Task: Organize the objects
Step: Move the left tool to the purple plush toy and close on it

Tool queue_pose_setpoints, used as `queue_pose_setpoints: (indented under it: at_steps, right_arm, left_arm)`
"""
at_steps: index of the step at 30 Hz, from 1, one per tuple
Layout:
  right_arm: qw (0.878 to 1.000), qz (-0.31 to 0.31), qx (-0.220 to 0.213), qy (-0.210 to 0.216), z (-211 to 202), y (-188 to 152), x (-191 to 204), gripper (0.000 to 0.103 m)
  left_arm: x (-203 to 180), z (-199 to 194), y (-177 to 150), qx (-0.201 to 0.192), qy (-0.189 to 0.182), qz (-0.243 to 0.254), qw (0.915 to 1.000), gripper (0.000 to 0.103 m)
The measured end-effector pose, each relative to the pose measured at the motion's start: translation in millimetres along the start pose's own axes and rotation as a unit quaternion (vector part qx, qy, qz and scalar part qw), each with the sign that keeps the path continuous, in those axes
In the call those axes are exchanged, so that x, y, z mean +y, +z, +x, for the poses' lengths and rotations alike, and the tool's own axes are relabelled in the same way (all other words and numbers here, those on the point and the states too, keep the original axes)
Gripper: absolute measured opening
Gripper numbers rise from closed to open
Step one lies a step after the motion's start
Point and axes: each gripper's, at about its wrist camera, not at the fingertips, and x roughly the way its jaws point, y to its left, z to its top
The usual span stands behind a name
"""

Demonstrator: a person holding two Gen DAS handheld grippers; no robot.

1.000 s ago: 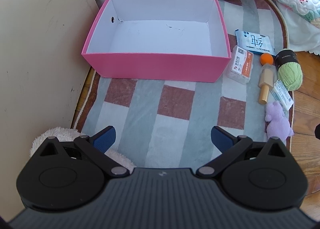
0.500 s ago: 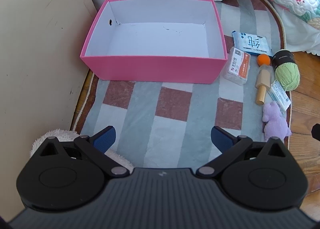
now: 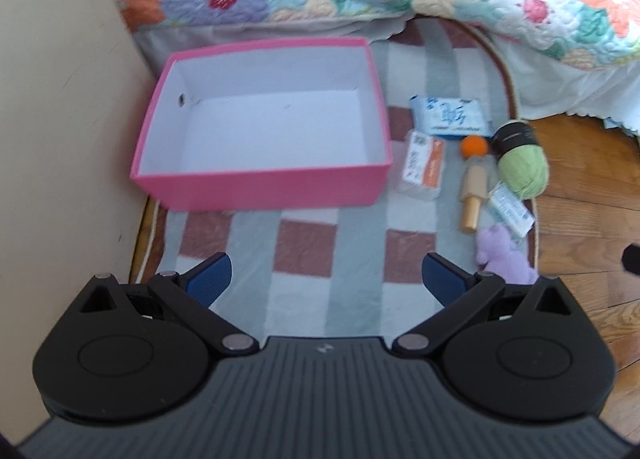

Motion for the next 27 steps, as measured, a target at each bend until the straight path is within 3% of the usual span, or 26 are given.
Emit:
queue_pose_setpoints:
  at_steps: [7,9,11,13,18,22,27]
  right_arm:
    - [0.996,0.044,-0.010,0.073,26,-20,-27,0.103]
    - [0.996,0.054,-0.031,0.060,38,-24,-37,0.103]
    - [0.997,0.043,-0.059,0.016,51,-25,-43,0.103]
    - [0.997,0.027,-0.074,0.001,63,-24,-48,0.103]
    - [0.995,0.021,-0.090,0.039,84,-27,-62,0.103]
    - [0.997,0.027,-0.061,0.042,107,-38,-67,0.102]
    - [0.995,0.055,-0.017,0.081,137,-61,-73,0.101]
  left_arm:
    - [-37,27,21,-0.044,-0.025,0.057,0.9971,0.103]
    - [-47,40,27,-0.055,-0.020,0.069,0.9959,0.103]
    - [-53,53,32,-0.057,-0.035,0.074,0.9950,0.103]
    - [-58,67,36,-0.050,-0.050,0.070,0.9950,0.102]
    - [-77,101,41,-0.028,-0.057,0.084,0.9944,0.102]
    - [-98,124,37,-0.023,-0.072,0.111,0.9910,0.100]
    - [-127,144,31,-0.009,-0.133,0.158,0.9785,0.095]
